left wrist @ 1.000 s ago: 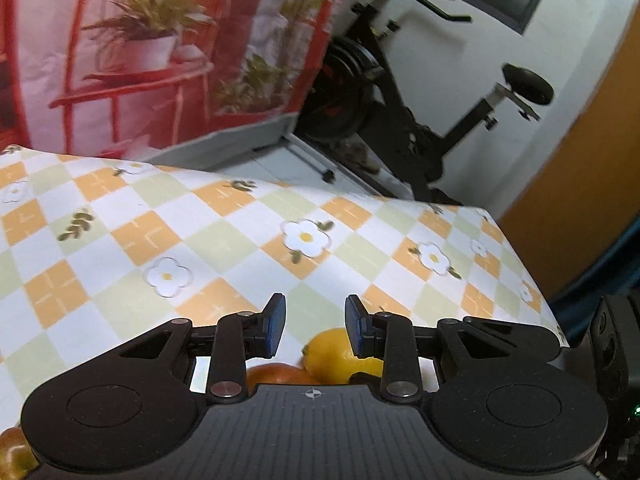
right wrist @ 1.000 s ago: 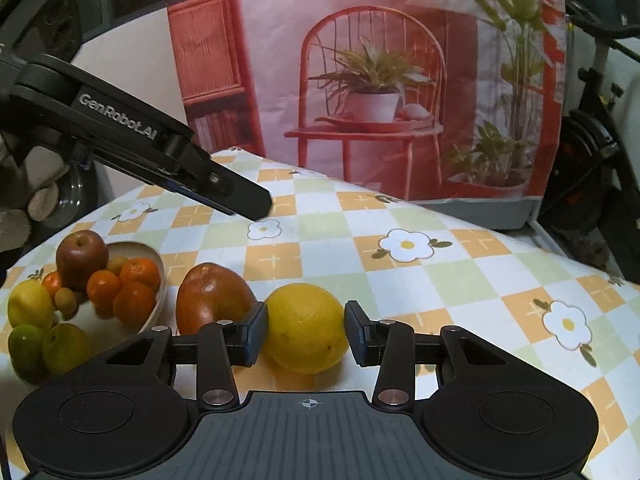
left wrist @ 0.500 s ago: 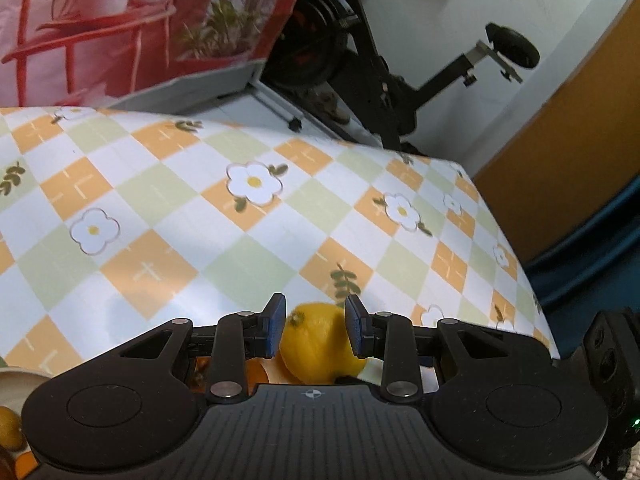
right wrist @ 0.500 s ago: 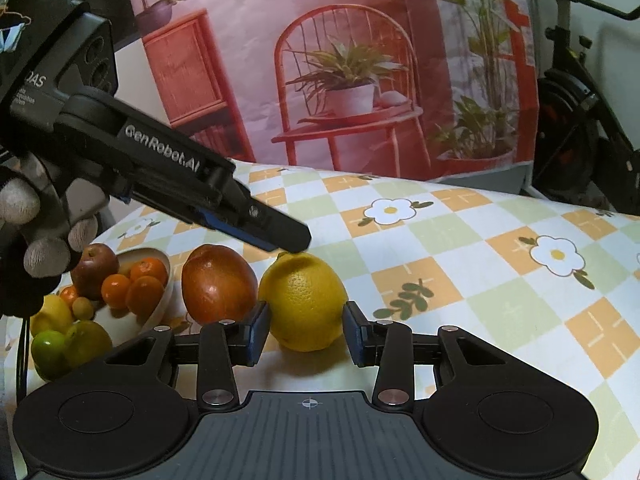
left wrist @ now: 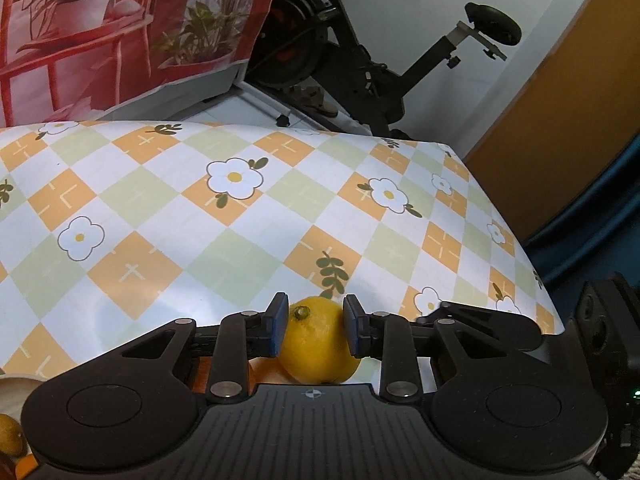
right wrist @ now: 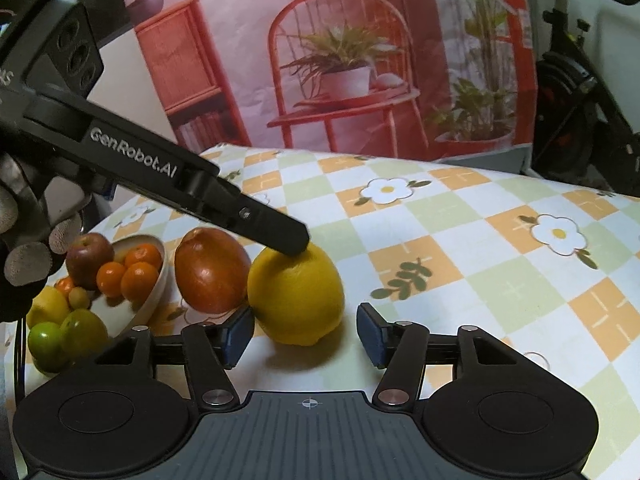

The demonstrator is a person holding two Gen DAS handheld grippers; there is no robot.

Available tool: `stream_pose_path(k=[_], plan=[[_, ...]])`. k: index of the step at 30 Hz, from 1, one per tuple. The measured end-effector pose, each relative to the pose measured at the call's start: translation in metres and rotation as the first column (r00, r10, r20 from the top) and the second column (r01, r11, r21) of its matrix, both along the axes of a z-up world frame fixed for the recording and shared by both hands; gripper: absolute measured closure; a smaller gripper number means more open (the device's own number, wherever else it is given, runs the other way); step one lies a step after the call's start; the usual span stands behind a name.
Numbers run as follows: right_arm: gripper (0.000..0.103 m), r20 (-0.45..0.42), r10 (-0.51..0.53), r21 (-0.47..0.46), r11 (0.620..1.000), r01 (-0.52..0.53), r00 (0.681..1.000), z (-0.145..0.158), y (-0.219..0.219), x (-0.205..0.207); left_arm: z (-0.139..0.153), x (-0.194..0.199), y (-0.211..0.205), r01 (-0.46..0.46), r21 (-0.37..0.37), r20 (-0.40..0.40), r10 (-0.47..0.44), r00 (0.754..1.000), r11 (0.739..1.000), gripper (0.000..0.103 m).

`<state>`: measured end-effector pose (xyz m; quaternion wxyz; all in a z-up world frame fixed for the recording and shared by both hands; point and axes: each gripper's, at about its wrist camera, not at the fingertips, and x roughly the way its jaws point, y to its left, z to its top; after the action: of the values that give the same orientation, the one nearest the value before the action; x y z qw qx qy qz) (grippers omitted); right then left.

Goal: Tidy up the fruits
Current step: 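Close the right gripper on the yellow grapefruit while the left gripper closes on a lemon, then carry the grapefruit and lemon over the beige plate and lower them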

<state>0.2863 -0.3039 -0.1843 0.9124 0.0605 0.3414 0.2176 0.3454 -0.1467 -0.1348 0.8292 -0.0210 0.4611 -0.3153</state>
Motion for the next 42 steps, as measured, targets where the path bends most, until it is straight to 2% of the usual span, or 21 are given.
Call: stream_pose_path(k=[6, 11, 30, 36, 42], plan=[[0.051, -0.015, 0.006, 0.004, 1.0, -0.006, 1.0, -0.003, 0.009, 0.005, 0.001, -0.007, -0.006, 0.037, -0.004, 0.009, -0.037, 0.999, 0.999, 0.075], [0.051, -0.016, -0.006, 0.015, 1.0, 0.006, 1.0, -0.006, 0.008, 0.0, 0.0, -0.008, -0.003, 0.038, -0.024, -0.009, -0.039, 0.999, 0.999, 0.076], [0.052, -0.017, -0.045, 0.024, 0.999, 0.046, 0.999, -0.01, 0.009, -0.012, -0.001, -0.018, 0.0, 0.043, -0.024, 0.001, -0.043, 0.999, 0.999, 0.075], [0.052, 0.005, -0.047, 0.009, 0.999, 0.047, 0.999, -0.004, 0.013, -0.021, 0.005, -0.026, 0.004, 0.05, -0.032, 0.017, -0.049, 0.999, 0.998, 0.075], [0.052, 0.036, -0.013, 0.0, 1.0, 0.013, 0.999, 0.017, 0.029, -0.027, 0.024, -0.042, 0.024, 0.053, -0.04, 0.061, -0.05, 0.997, 0.998, 0.075]])
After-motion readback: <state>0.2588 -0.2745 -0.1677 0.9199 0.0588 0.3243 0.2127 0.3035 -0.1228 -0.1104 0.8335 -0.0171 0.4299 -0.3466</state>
